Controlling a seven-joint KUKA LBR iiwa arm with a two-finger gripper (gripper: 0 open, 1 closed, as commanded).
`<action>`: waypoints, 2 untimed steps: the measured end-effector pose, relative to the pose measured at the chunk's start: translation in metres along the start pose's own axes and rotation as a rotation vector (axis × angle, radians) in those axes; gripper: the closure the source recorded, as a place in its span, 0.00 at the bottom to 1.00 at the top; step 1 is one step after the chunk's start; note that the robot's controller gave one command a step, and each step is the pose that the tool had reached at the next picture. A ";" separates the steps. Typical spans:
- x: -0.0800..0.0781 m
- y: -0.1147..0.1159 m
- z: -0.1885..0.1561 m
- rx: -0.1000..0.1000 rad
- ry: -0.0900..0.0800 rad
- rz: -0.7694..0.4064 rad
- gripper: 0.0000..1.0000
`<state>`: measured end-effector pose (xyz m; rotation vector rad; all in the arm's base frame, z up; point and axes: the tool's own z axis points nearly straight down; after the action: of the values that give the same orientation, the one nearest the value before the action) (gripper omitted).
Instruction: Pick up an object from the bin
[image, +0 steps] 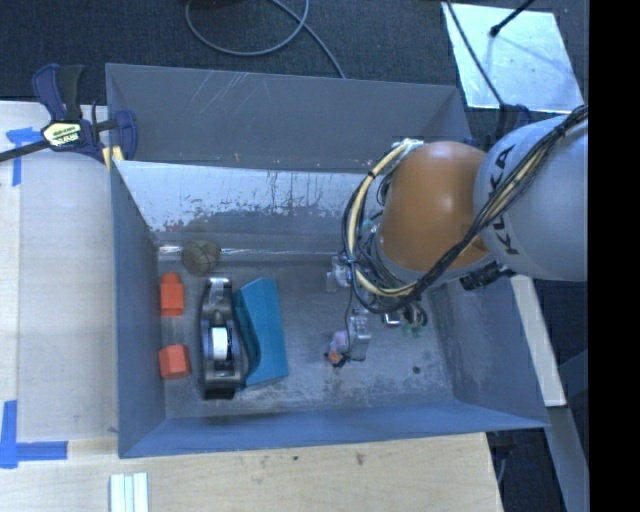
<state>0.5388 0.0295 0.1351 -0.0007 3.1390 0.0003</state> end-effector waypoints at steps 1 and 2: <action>0.027 -0.027 0.065 0.000 0.006 -0.121 1.00; 0.027 -0.027 0.065 0.000 0.006 -0.121 1.00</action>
Offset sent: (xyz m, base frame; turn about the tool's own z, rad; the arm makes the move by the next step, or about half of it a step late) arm 0.0000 0.0000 0.0000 0.0000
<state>0.5120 0.0027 0.0699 -0.1907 3.1391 0.0005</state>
